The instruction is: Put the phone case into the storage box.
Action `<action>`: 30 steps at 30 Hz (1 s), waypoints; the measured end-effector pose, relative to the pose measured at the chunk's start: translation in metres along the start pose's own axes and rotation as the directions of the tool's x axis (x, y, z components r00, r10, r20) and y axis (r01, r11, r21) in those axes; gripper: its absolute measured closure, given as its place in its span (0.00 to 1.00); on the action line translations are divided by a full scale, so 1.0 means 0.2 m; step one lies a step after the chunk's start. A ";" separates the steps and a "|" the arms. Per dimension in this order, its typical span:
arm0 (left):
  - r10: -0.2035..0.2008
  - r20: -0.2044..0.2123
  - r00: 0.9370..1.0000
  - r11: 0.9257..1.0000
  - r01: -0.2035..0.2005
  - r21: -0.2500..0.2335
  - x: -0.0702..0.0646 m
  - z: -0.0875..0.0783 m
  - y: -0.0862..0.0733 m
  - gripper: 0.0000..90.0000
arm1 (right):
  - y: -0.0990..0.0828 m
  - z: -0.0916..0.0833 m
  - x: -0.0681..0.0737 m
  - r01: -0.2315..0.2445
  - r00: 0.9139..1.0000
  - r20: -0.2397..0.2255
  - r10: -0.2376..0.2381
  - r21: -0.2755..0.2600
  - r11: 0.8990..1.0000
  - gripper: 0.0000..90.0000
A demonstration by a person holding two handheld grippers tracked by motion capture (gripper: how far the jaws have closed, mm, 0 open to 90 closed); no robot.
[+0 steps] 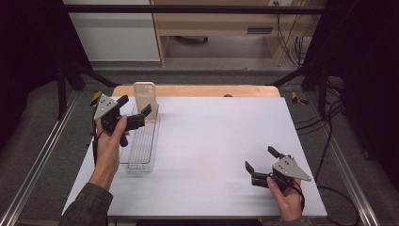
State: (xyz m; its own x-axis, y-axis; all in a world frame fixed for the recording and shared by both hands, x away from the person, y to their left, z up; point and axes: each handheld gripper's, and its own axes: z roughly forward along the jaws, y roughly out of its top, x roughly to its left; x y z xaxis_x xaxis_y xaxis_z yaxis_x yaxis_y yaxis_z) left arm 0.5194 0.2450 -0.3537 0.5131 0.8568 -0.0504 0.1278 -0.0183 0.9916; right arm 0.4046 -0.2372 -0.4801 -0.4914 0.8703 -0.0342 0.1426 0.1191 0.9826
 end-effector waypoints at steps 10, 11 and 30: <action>0.006 -0.011 1.000 1.000 -0.007 -0.020 0.04 -0.11 0.01 0.02 | 0.00 0.00 0.00 -0.001 1.000 0.000 0.001 0.000 1.000 0.02; 0.013 -0.014 1.000 1.000 -0.013 -0.020 0.04 -0.12 0.01 0.02 | 0.00 0.00 0.00 0.000 1.000 0.000 0.000 0.000 1.000 0.02; 0.063 -0.029 0.998 0.997 -0.065 -0.042 0.03 -0.26 -0.03 0.01 | 0.00 0.00 0.00 0.006 1.000 0.000 -0.006 0.000 1.000 0.02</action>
State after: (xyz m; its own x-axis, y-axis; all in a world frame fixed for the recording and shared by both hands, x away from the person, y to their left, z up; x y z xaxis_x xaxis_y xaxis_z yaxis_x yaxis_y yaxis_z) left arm 0.4780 0.2775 -0.3544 0.4957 0.8683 0.0161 0.0584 -0.0518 0.9969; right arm 0.4044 -0.2370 -0.4800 -0.4926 0.8693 -0.0402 0.1399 0.1247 0.9823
